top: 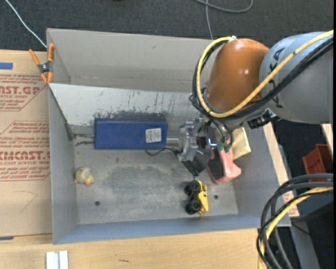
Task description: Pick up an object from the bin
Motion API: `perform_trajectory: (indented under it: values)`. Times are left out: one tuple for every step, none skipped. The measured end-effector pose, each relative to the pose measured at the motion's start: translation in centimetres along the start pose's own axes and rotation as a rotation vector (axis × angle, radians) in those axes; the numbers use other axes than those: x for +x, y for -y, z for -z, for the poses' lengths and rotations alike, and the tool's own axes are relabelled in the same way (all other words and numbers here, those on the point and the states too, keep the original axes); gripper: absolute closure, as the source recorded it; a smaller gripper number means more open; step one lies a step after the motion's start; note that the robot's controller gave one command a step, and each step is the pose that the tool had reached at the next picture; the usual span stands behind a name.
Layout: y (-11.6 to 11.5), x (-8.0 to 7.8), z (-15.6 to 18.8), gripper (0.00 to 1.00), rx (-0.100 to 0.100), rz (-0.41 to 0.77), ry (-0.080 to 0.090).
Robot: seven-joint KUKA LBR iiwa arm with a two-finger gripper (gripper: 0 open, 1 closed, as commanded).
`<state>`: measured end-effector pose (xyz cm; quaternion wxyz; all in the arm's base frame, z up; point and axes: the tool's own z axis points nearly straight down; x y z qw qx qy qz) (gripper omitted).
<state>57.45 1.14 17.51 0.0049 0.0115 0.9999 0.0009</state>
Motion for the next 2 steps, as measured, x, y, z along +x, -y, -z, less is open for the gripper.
perform_trajectory:
  values:
    - [-0.3,-0.7,7.7,1.0,-0.001,-0.03,0.0]
    - [-1.7,-1.0,17.5,1.0,-0.001,-0.034,0.002]
